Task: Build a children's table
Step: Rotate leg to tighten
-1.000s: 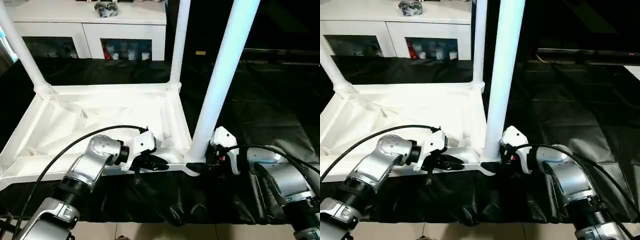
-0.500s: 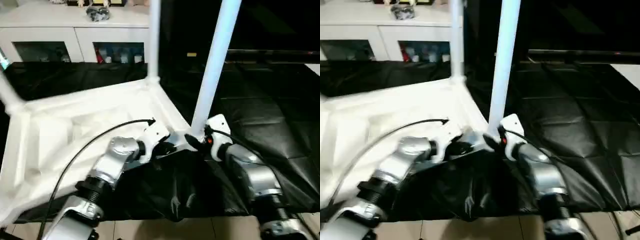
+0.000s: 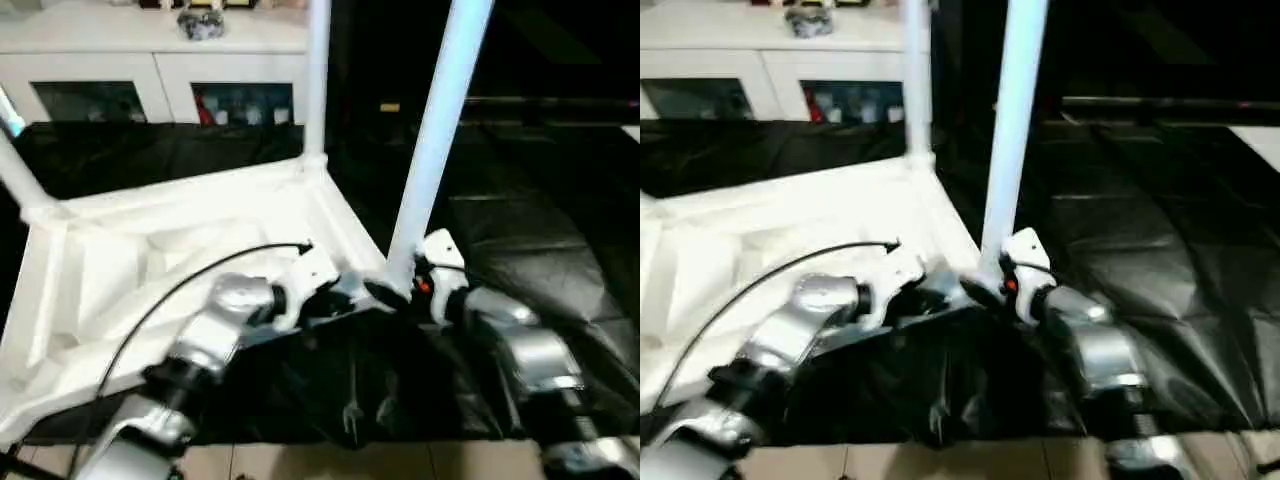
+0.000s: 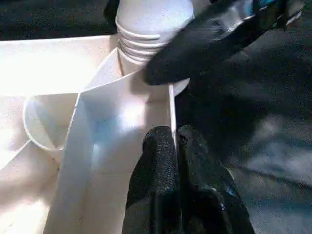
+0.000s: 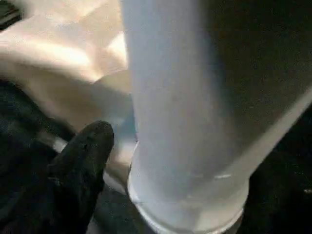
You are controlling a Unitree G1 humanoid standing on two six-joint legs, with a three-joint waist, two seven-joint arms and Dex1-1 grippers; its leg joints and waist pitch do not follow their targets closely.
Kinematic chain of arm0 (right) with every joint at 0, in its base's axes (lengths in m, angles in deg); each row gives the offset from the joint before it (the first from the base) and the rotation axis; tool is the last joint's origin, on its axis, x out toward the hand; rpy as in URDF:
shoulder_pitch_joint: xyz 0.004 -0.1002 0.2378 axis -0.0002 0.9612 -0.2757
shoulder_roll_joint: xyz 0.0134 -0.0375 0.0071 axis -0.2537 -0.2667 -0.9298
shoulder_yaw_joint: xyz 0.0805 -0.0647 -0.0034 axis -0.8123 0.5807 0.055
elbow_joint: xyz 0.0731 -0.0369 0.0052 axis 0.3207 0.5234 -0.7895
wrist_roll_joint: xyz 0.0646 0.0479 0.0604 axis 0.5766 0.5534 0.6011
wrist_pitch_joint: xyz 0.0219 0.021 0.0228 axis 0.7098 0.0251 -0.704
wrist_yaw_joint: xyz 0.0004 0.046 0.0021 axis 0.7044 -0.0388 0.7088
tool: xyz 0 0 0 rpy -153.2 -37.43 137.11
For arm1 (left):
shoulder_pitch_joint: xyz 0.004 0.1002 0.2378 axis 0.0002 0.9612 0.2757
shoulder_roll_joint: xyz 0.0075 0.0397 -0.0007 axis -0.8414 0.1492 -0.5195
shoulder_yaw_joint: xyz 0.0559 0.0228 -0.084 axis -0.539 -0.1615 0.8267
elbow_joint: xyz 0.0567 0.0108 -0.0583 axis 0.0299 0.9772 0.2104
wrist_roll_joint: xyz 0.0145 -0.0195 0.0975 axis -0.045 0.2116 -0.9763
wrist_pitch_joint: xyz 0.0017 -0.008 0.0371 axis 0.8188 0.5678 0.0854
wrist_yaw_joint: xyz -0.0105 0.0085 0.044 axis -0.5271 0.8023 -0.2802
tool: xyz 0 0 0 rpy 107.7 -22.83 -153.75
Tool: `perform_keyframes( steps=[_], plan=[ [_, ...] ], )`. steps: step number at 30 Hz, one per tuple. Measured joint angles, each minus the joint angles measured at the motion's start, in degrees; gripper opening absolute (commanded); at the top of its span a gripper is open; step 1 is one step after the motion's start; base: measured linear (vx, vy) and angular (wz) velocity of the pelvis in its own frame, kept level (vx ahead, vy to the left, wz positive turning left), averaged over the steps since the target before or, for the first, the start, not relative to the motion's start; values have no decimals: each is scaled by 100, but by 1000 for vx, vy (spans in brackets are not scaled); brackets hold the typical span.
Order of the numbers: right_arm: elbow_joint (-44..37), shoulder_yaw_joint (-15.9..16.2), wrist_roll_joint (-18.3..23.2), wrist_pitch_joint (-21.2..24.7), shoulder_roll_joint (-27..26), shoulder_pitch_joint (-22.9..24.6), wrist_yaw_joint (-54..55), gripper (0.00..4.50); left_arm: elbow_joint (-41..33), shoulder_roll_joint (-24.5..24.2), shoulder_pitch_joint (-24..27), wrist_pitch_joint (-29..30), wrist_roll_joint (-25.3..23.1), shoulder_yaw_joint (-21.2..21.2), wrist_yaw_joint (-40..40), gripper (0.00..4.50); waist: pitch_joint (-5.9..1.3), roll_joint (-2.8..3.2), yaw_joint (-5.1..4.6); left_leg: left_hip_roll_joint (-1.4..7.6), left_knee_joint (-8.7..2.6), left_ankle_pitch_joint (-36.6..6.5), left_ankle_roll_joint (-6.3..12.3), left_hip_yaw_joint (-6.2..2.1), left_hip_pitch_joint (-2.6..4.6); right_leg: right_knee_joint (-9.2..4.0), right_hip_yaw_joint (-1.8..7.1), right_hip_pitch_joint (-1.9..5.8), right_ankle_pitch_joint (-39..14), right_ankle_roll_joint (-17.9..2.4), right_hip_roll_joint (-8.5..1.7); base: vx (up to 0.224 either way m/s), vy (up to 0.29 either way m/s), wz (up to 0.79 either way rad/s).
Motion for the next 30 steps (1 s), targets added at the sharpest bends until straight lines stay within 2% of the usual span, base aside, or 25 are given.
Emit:
perform_keyframes(
  steps=[5, 10, 17, 19, 20, 25, 30],
  plan=[
    [-219, 234, 123, -33, 430, 30, -859, 446, -78, -280, 85, -185, 200, 4, -541, 0, 2, 4, 20, 4, 0, 0, 0, 5, -9, -3, 0, -8, -7, 9, 2, 0, 0, 0],
    [-386, 310, 229, -116, 704, 30, -1449, 446, -78, -504, 108, -311, 362, -20, -1000, 0, 4, 1, 64, 4, 9, 0, 0, 7, -16, -5, 0, -8, -7, 9, -1, 0, 0, 0],
    [-386, 404, 323, -250, 892, 30, -1841, 392, -75, -644, 114, -367, 418, -79, -1383, 0, 7, -4, 150, 3, 11, 0, 0, 8, -15, -2, 3, -5, -6, 7, -2, 0, 0, 0],
    [-387, 434, 324, -267, 910, 30, -1909, 388, -69, -655, 114, -378, 424, -81, -1406, 0, 7, -4, 153, 4, 11, 0, 0, 8, -15, -1, 3, -5, -6, 6, -2, 0, 0, 0],
    [-386, 460, 325, -291, 939, 30, -1956, 365, -67, -658, 114, -389, 426, -84, -1419, 0, 7, -4, 154, 4, 11, 0, 0, 8, -15, -1, 3, -5, -6, 7, -2, 0, 0, 0],
    [-387, 514, 321, -369, 1010, 73, -2102, 336, -63, -662, 114, -412, 426, -100, -1470, 0, 7, -5, 171, 4, 11, 0, 0, 8, -17, -2, 3, -5, -6, 7, -2, 0, 0, 0],
    [-375, 558, 298, -415, 1011, 109, -2125, 285, -43, -681, 114, -452, 433, -121, -1484, 0, 7, -5, 173, 4, 17, 0, 0, 8, -19, -1, 3, -4, -6, 8, -2, 0, 0, 0]
  ],
)
